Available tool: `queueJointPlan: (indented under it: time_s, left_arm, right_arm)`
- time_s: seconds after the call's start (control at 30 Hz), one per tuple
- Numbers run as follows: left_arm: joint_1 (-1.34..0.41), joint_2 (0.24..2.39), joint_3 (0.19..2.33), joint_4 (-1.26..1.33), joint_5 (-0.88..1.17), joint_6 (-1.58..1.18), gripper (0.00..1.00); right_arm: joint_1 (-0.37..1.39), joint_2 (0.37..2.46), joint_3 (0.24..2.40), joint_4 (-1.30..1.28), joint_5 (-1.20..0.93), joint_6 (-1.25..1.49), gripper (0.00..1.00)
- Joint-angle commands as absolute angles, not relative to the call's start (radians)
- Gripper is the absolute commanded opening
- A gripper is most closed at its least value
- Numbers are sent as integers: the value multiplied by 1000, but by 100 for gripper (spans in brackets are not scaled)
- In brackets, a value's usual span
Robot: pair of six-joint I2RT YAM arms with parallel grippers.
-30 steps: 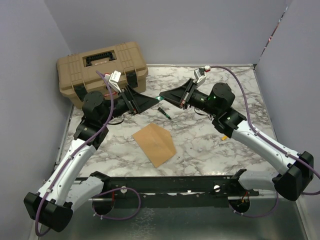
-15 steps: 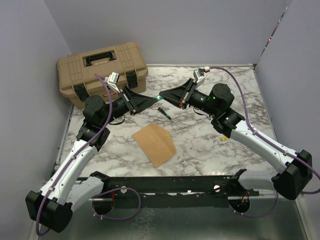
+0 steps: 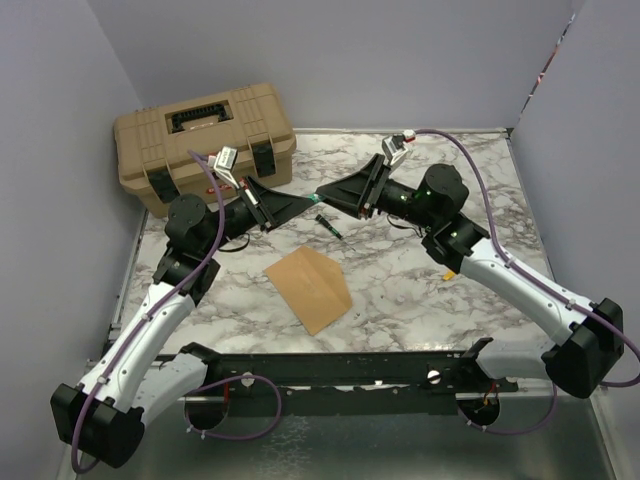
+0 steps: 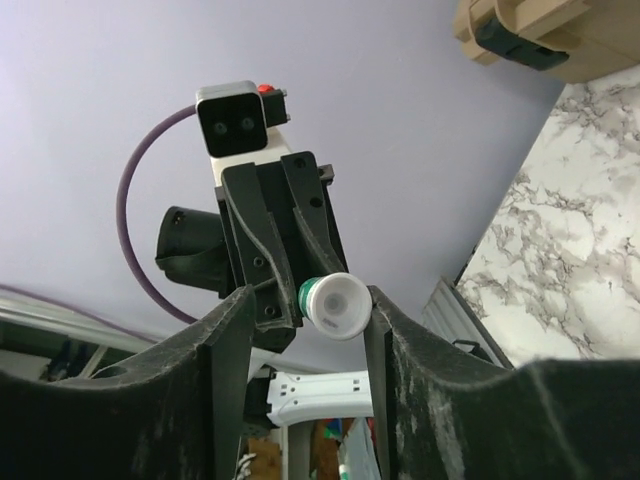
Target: Place the letter into the envelope and seal it
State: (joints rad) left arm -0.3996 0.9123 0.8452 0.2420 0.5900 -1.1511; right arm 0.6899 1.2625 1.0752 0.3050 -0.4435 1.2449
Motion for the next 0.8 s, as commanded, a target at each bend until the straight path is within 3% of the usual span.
queueJointPlan:
  time_s: [0.0,0.23,0.77]
  left_arm:
    - [-398,916,844,247,588,-1111,0]
    - [-397,951,872,255,660,-1085,0]
    - [-397,915,885,227,706,-1027,0]
  right_arm:
    - [688,1275,1117,365,-582,1221,51]
    - [688,1311,1169,380,-679,1194,52]
    - [687,1333,1157,383,-647,1195,52]
